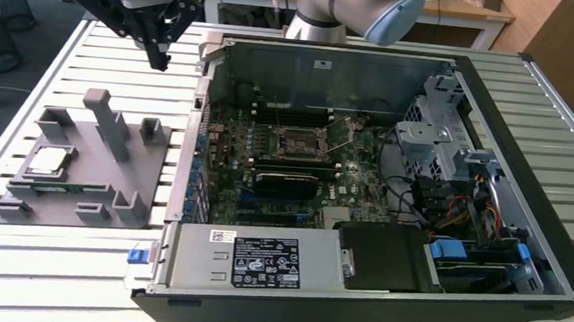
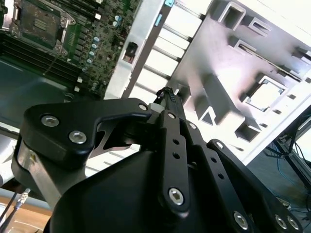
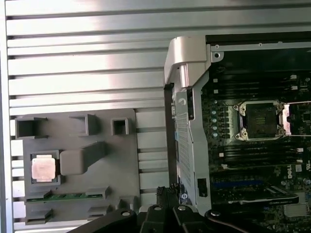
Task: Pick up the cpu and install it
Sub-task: 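Reach for the cpu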
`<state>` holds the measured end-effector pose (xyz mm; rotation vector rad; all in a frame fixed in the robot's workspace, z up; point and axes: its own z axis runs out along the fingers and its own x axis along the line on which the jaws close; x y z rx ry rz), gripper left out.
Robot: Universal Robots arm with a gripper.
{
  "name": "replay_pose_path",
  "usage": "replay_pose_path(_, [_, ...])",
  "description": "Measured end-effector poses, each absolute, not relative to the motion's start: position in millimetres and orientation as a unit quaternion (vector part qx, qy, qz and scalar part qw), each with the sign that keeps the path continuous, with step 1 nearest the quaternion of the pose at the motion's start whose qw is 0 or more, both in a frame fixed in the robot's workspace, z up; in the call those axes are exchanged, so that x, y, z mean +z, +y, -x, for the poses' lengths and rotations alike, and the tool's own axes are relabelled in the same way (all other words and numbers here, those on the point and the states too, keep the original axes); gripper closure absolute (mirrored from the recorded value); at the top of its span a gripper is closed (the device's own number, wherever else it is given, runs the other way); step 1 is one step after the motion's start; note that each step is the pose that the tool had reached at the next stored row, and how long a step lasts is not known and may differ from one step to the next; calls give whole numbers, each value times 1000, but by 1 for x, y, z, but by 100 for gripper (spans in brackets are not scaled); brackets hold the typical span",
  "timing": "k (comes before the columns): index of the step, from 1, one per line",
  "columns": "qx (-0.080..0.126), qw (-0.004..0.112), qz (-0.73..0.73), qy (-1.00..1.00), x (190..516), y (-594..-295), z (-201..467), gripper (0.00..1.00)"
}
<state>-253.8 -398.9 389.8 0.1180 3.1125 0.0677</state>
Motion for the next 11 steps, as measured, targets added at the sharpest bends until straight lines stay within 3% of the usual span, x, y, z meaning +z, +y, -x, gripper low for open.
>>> replay_pose_path(11, [22,13,-38,999,389,-399,280,89])
